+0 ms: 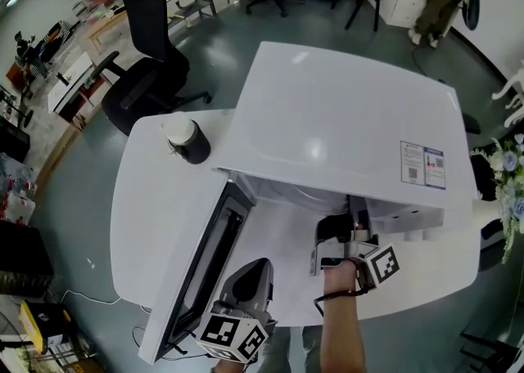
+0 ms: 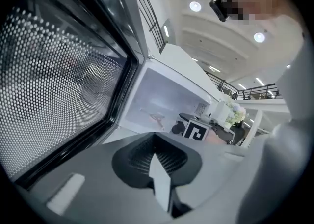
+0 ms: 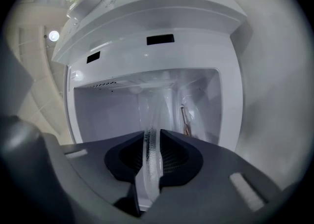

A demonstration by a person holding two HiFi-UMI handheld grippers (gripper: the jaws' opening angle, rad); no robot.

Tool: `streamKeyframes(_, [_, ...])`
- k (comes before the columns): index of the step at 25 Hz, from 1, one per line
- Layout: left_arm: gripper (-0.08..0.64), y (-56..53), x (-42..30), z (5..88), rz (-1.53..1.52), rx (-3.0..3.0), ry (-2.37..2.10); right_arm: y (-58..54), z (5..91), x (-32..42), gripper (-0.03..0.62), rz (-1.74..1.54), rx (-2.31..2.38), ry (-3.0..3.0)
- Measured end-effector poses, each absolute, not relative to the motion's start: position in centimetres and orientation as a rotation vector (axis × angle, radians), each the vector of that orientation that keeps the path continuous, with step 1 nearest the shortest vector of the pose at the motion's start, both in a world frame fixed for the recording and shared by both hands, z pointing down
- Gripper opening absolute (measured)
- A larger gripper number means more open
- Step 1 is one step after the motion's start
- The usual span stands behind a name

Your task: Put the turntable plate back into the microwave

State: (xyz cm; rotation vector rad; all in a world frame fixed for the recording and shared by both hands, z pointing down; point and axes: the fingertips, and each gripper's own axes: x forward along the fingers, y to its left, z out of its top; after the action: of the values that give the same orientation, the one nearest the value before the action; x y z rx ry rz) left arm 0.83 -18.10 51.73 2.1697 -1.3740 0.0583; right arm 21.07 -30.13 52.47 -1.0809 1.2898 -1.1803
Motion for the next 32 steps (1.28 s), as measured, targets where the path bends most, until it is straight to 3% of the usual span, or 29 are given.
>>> streamKeyframes(32, [0.0, -19.2, 1.0, 51.7, 0.03, 2.16, -1.371, -32.6, 53.6, 22.0, 0.063, -1.16, -1.217, 1.207])
